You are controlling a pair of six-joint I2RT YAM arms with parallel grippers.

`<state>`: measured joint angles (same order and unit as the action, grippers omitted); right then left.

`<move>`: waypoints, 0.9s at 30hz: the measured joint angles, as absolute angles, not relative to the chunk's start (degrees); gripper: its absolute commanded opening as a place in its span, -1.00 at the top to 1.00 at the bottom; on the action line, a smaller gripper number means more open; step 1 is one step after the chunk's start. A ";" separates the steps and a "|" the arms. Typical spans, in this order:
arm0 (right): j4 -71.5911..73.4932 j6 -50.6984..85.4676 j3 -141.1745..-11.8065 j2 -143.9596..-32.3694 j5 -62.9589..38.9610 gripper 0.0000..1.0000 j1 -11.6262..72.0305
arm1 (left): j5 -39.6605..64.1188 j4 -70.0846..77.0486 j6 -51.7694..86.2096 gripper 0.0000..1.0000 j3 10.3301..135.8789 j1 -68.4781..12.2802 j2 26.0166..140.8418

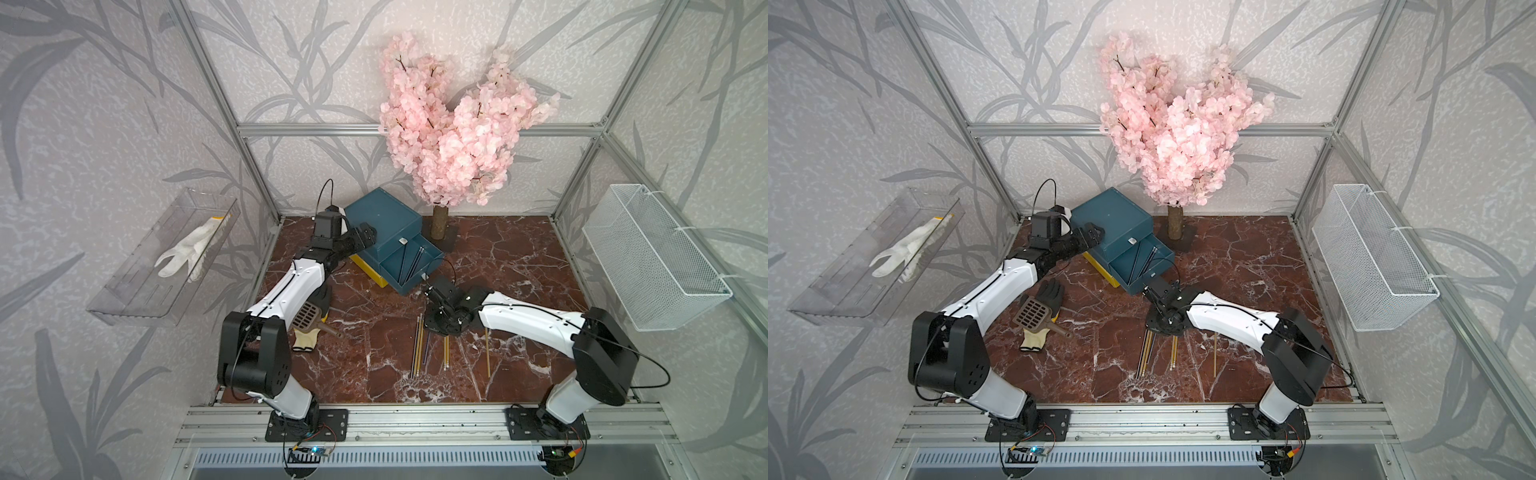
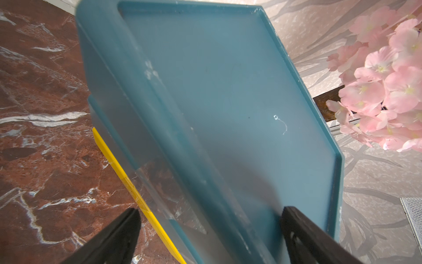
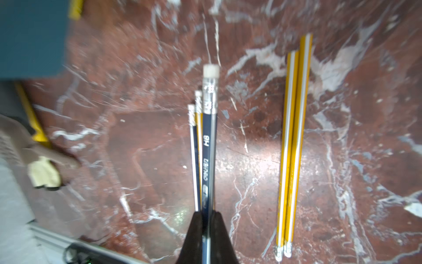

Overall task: Please place the pencils in the drawer according to their color
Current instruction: Pick up the pencil from the center of the board, then place the pencil in the drawer.

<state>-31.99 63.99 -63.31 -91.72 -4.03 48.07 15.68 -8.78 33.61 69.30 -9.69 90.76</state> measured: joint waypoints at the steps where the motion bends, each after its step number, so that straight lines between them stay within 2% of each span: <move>1: -31.55 64.07 -63.37 -90.78 -4.43 1.00 47.05 | 15.66 -8.80 33.61 -1.00 69.30 -9.69 90.76; 12: -28.38 63.53 -72.73 -89.89 -7.81 1.00 37.74 | 15.29 -10.85 33.47 -1.00 70.37 -9.69 90.80; 27: -25.08 62.54 -92.14 -106.94 -7.33 1.00 32.49 | 15.09 -11.70 33.36 -1.00 70.81 -9.72 90.85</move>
<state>-25.08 62.54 -92.14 -106.94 -7.33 32.49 15.09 -11.70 33.36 70.81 -9.72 90.85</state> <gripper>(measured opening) 0.086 0.998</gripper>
